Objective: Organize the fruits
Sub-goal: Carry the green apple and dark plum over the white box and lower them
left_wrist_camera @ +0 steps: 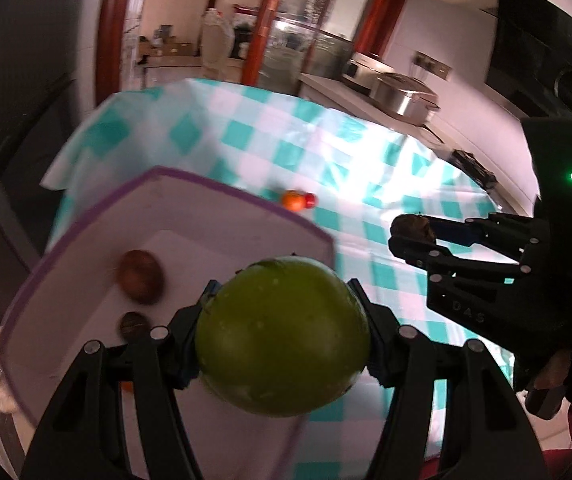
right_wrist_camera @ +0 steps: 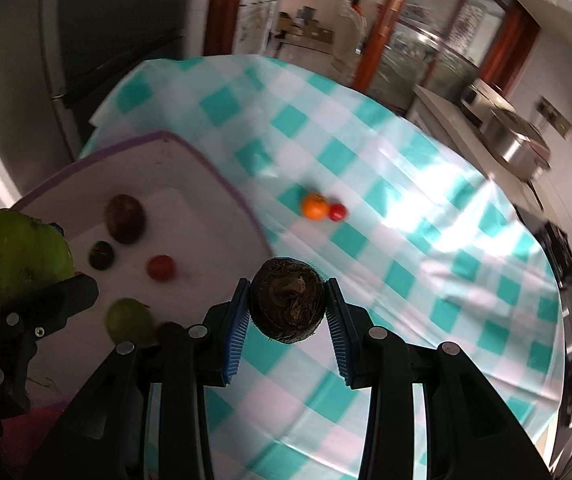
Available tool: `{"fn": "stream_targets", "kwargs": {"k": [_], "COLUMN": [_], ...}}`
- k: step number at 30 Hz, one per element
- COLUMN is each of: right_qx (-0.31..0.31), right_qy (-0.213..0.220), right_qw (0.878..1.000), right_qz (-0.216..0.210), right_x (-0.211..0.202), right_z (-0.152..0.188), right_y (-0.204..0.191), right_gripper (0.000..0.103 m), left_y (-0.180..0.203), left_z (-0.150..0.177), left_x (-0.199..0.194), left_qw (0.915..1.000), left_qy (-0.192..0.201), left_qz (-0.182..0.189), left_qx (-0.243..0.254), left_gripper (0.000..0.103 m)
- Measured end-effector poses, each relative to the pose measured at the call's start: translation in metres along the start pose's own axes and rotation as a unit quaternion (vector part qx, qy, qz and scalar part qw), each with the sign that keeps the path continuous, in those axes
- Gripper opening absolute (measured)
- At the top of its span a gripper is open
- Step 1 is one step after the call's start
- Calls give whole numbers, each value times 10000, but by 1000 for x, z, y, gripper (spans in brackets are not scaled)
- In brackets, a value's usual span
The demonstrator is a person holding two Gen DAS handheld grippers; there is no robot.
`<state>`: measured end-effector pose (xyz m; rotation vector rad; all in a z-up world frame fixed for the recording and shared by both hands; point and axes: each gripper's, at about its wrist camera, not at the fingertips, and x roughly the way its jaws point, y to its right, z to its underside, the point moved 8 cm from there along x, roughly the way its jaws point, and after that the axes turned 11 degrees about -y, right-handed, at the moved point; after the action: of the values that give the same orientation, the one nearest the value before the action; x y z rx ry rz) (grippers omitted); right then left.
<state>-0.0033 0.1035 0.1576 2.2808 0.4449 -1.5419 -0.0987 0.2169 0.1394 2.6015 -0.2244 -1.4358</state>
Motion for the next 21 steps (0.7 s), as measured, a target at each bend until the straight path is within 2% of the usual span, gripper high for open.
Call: {"fn": "stream_targets", "kwargs": {"k": [6, 11, 21], "right_qx": [-428, -733, -1234], "right_qy": [-19, -119, -597], "right_qw": [9990, 9967, 9879], "right_qz": [-157, -339, -728], "right_x": [8, 24, 75], "right_z": [-18, -29, -36], "right_y": [-49, -80, -118], "right_gripper": [38, 38, 38], "left_y": [-48, -74, -94], "left_z": [18, 35, 73], "left_x": [2, 11, 39], "left_qw": [9986, 9954, 9845], "left_qy": [-299, -633, -1315], "left_qz": [-285, -507, -749], "left_qx": [-344, -518, -887], "left_gripper": [63, 63, 63]}}
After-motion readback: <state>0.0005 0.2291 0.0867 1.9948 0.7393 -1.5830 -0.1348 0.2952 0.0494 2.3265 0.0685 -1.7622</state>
